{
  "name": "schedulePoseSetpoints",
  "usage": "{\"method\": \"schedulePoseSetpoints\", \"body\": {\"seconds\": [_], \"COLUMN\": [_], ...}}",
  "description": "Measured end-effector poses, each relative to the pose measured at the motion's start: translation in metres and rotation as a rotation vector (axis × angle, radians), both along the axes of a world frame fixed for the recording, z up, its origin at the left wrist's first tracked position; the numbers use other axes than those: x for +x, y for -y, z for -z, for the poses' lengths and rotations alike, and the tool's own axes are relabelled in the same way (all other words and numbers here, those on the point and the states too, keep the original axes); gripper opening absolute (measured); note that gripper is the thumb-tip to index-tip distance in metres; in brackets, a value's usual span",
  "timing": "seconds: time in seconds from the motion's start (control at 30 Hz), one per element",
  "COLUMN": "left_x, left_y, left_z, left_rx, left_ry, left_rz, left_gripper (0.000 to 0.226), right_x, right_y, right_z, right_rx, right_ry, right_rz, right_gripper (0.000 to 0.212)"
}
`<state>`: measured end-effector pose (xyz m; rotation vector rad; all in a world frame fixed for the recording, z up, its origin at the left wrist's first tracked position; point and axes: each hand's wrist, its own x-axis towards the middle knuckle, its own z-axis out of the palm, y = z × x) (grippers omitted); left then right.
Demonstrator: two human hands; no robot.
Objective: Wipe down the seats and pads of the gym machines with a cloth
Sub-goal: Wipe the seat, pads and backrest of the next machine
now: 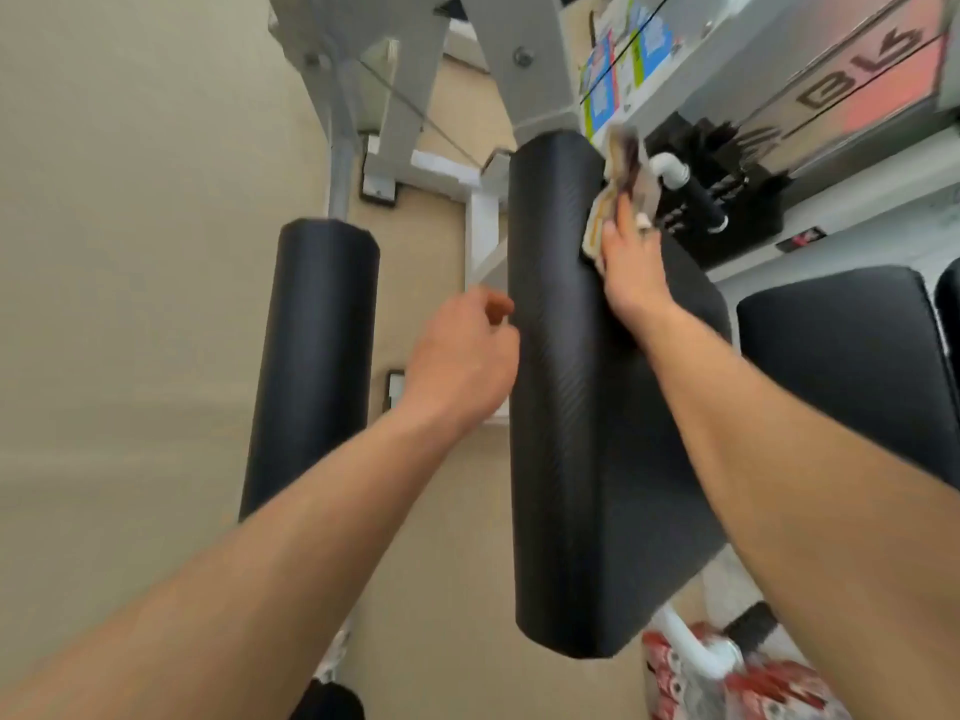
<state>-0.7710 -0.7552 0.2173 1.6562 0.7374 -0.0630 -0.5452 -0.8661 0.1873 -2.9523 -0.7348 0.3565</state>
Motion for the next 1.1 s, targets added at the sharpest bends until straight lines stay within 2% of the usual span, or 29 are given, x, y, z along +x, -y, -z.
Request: {"method": "schedulePoseSetpoints", "body": {"seconds": [0.13,0.23,0.3,0.37,0.47,0.53,0.63,0.77,0.87,1.0,1.1], "left_x": [0.039,0.057,0.052,0.039,0.016,0.004,-0.014,-0.021,-0.024,-0.035,-0.046], "left_y": [-0.032,-0.051,-0.05,-0.041,-0.027,-0.019,-0.005,0.006,0.013,0.018,0.025], "left_z": [-0.011,-0.028,-0.03,-0.026,-0.017,-0.01,-0.001,0.011,0.014,0.014,0.015], "left_rx": [-0.011,-0.044,-0.032,-0.014,-0.028,-0.054,-0.042,-0.023,-0.014,-0.002,-0.014], "left_ry": [0.044,0.093,0.126,0.15,0.133,0.116,0.082,0.093,0.086,0.096,0.088], "left_rz": [-0.108,-0.217,-0.207,-0.179,-0.186,-0.191,-0.16,-0.145,-0.159,-0.217,-0.233], "left_gripper": [0.033,0.031,0.033,0.035,0.034,0.034,0.037,0.043,0.048,0.051,0.05], "right_x": [0.062,0.057,0.027,-0.018,-0.118,-0.147,-0.119,-0.055,-0.039,-0.099,-0.171], "right_y": [-0.07,-0.074,-0.066,-0.047,0.012,0.045,0.029,-0.039,-0.063,-0.012,0.06], "right_z": [-0.012,-0.016,-0.02,-0.03,-0.046,-0.049,-0.05,-0.039,-0.035,-0.034,-0.041], "right_rx": [-0.033,0.005,0.114,0.227,0.16,0.118,0.054,0.08,0.016,-0.032,-0.028], "right_ry": [0.102,0.068,0.017,-0.04,-0.087,-0.075,-0.09,-0.03,0.038,0.082,0.012], "right_rz": [-0.07,-0.079,-0.036,-0.046,-0.385,-0.478,-0.434,-0.274,-0.209,-0.456,-0.612], "right_gripper": [0.048,0.053,0.065,0.066,0.062,0.06,0.062,0.067,0.067,0.052,0.051]}}
